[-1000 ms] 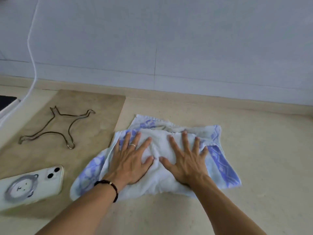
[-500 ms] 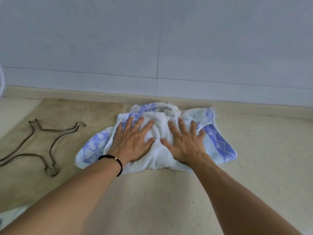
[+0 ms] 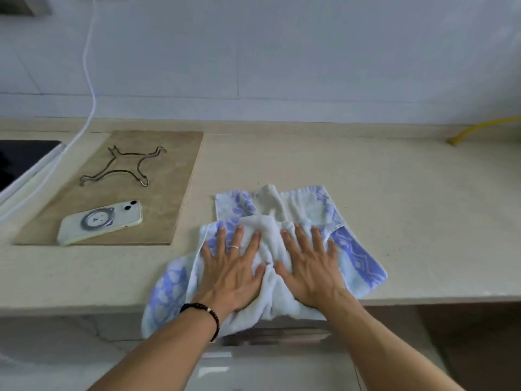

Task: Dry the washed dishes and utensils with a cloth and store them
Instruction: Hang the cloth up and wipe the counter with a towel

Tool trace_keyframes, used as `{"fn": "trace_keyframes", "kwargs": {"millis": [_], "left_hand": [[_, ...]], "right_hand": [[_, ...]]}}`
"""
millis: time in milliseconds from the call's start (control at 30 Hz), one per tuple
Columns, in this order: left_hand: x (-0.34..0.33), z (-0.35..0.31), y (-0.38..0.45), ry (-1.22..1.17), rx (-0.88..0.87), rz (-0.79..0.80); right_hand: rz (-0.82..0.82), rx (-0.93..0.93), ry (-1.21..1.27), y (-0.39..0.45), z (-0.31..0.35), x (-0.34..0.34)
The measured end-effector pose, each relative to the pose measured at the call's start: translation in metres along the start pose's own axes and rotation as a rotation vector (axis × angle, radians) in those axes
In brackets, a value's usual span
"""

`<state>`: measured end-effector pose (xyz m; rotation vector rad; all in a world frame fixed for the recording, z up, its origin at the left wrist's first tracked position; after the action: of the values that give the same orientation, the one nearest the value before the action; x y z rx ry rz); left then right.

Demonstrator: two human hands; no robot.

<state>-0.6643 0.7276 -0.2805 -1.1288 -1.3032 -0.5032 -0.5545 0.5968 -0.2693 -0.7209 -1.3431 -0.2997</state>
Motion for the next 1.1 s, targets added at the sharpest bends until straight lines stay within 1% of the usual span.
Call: {"fn": "trace_keyframes", "kwargs": {"millis": [67,133,233,300,367,467,533,633,700,800,900,967,1067,1100], "left_hand": [[-0.007,-0.025,-0.010,-0.014,-0.017,0.011],[-0.008,-0.043,-0.005,-0.018,-0.037,0.020],[-0.002,-0.054,0.015,-0.003,-0.048,0.004],[0.007,-0.057,0.039,0.001,-0.075,-0.018],[0.023,-0.058,0.080,0.008,-0.108,-0.039],[0.050,-0.056,0.161,-0.001,-0.090,-0.062],[0.069,-0.055,0.211,-0.005,-0.050,-0.054],[0.102,-0.049,0.287,0.008,-0.019,-0.033],[0.122,-0.048,0.335,0.034,-0.047,-0.039],[0.140,-0.047,0.378,0.041,-0.092,-0.053],[0.146,-0.047,0.389,-0.011,-0.133,-0.041],[0.143,-0.048,0.380,-0.014,-0.171,-0.034],[0.132,-0.054,0.351,0.052,-0.231,-0.051],[0.125,-0.064,0.334,0.082,-0.248,-0.039]], "right_hand": [[0.016,-0.017,0.020,-0.026,-0.011,-0.005],[0.030,-0.066,0.037,-0.032,-0.024,-0.007],[0.038,-0.092,0.072,-0.016,-0.036,-0.006],[0.001,-0.113,0.069,0.008,-0.049,-0.002],[-0.027,-0.182,0.112,0.042,-0.068,0.008],[-0.061,-0.276,0.134,0.111,-0.094,0.030],[-0.079,-0.291,0.081,0.157,-0.113,0.048],[-0.055,-0.286,0.055,0.235,-0.140,0.074],[-0.063,-0.286,0.050,0.281,-0.157,0.088],[-0.027,-0.258,0.047,0.327,-0.174,0.102],[-0.010,-0.242,0.058,0.335,-0.176,0.106],[-0.041,-0.235,0.102,0.323,-0.172,0.102],[-0.076,-0.202,0.133,0.289,-0.162,0.091],[-0.074,-0.202,0.138,0.265,-0.163,0.085]]}}
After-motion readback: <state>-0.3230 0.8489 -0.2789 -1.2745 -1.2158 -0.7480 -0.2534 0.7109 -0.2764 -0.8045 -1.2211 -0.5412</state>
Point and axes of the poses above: each hand's wrist, its own y-axis towards the middle knuckle, its own x-axis out of the back of the hand, z = x × y, the point moved 3 cm from there along y, towards the middle knuckle, and after that the axes turned 11 degrees about z, right-handed, at the moved point
